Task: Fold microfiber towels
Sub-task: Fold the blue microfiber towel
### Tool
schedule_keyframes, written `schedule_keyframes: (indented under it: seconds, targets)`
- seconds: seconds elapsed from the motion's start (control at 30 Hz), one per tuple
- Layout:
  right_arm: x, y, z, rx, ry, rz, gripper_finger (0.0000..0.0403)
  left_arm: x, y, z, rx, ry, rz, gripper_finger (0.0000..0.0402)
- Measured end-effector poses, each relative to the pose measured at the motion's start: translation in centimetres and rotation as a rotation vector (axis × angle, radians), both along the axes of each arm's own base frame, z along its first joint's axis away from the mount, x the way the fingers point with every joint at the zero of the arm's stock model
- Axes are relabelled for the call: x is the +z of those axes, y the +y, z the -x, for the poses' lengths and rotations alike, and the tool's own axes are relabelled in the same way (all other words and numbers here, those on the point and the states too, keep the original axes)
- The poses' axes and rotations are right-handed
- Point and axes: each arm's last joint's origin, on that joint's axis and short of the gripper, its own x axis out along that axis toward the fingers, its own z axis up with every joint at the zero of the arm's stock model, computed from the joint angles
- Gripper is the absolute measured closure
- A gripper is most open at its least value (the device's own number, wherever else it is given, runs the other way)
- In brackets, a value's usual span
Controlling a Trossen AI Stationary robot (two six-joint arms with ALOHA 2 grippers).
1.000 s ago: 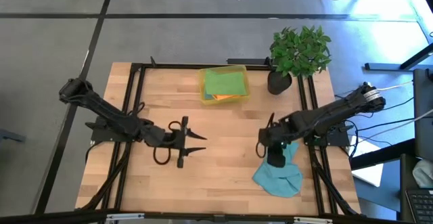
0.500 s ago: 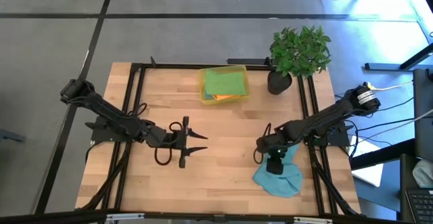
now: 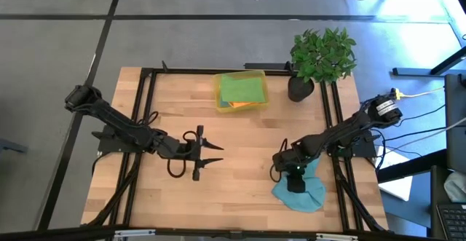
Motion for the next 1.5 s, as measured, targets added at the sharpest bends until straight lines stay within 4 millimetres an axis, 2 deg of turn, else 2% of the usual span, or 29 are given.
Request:
schedule_keyframes:
  seconds: [0.13,0.2,0.3,0.53,0.63,0.73,0.83,1.2,1.5]
  targets:
    - [0.2,0.1,-0.1,0.064,0.009,-0.014,0.0386,0.0,0.0,0.0,0.0,0.0,0.0,0.0263]
    - [1.4,0.3,-0.5,0.076,-0.008,-0.023,0.0392,0.0,0.0,0.0,0.0,0.0,0.0,0.0263]
    - [4.4,0.8,-1.8,0.105,-0.105,-0.022,0.0393,-0.2,-0.2,-0.2,-0.027,0.003,0.003,0.0262]
    - [12.6,1.8,-4.0,0.175,-0.341,0.116,0.0397,-2.6,-1.2,-2.1,-0.099,-0.009,-0.078,0.0262]
    - [15.1,2.1,-4.4,0.19,-0.423,0.158,0.0399,-3.3,-1.5,-2.9,-0.1,-0.064,-0.128,0.0261]
    - [16.6,2.4,-4.5,0.203,-0.476,0.178,0.0399,-3.9,-1.3,-3.9,-0.109,-0.136,-0.138,0.0255]
    - [17.1,2.5,-4.6,0.215,-0.505,0.186,0.04,-4.7,-0.5,-5.1,-0.136,-0.161,-0.126,0.0244]
    - [16.7,2.7,-5.1,0.238,-0.521,0.194,0.04,-5.9,2.2,-10.3,-0.172,-0.116,-0.052,0.0184]
    - [16.7,2.7,-5.1,0.238,-0.524,0.193,0.04,-6.8,4.3,-11.7,-0.243,-0.093,0.05,0.0181]
